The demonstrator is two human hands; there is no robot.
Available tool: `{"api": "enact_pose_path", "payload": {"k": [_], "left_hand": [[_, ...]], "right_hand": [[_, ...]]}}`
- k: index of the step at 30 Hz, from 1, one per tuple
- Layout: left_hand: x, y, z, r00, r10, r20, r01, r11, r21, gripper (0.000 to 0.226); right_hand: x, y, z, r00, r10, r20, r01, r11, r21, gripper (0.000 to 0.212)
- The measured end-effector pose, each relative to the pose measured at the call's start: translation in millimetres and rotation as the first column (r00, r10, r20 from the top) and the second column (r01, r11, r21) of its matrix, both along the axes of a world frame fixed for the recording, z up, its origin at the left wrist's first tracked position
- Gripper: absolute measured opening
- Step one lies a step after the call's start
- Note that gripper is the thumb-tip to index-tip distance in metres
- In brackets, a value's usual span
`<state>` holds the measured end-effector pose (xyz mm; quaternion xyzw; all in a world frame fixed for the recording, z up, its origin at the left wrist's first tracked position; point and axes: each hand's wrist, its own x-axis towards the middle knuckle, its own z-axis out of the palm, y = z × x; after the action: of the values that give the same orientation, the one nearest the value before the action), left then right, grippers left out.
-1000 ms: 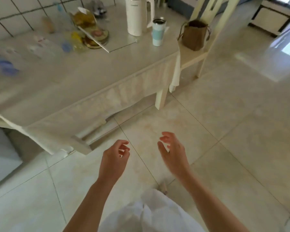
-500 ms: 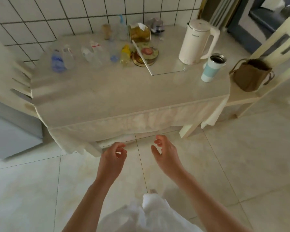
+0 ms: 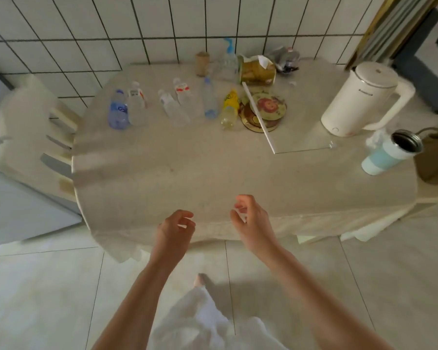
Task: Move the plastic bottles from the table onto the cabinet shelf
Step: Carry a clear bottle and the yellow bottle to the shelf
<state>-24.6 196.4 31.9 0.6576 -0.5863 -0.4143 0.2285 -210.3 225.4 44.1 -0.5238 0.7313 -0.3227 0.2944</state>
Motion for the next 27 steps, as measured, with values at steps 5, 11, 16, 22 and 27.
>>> {"api": "enact_pose_path", "payload": {"k": [5,11,16,22,27], "left_hand": [[8,-82,1,0.996,-0.069,0.052,0.071,0.997,-0.032,0.016],[-7,-167,9,0.992,-0.125,0.035,0.126,0.991,-0.033,0.019],[-36,-229,12,0.987,-0.151,0.059,0.152,0.988,-0.022,0.021],[-79,-303,11,0.989,-0.126,0.080,0.127,0.992,-0.004,0.021],[-120,-366,5,0.992,-0.088,0.089,0.087,0.996,0.020,0.028]], "right_hand": [[11,-71,3,1.000,-0.024,0.008,0.024,1.000,0.002,0.037],[5,-145,5,0.998,-0.056,0.024,0.055,0.998,0.021,0.038],[-17,-201,8,0.995,-0.090,0.039,0.088,0.995,0.045,0.037],[-55,-277,7,0.992,-0.102,0.072,0.094,0.989,0.111,0.039],[-92,-347,-3,0.988,-0.128,0.080,0.097,0.945,0.311,0.051]]}}
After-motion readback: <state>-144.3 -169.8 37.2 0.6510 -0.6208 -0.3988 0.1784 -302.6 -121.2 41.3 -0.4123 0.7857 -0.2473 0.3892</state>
